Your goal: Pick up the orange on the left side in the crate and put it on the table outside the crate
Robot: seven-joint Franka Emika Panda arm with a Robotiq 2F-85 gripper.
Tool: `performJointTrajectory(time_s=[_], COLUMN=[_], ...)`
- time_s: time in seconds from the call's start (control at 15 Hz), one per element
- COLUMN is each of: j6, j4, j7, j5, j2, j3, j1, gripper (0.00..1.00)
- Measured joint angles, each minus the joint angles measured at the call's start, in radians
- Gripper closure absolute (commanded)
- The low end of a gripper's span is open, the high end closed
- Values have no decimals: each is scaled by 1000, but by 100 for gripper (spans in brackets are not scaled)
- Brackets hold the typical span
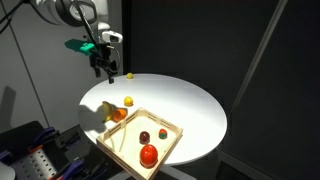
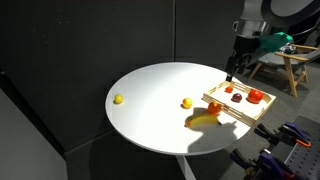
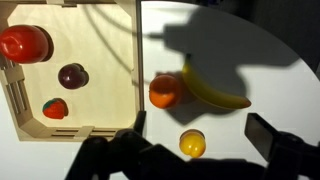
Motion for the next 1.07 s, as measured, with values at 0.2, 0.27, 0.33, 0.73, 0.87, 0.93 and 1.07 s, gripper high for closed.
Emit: performJointTrajectory(time_s=[0.2,0.27,0.33,0.73,0.87,0.93,1.07], j6=[-68,-94,-121,-208,-227,-241,-270], j4=[-1,-1,-2,-17,-25,-27,-30], j7=[0,0,0,0,0,0,0], j5=[10,12,12,12,12,12,12], j2=[-40,-54,-69,-156,-190,-206,-238], j3=[0,0,0,-3,-6,-8,-12], j1=[0,0,0,0,0,0,0], gripper=[0,0,0,0,0,0,0])
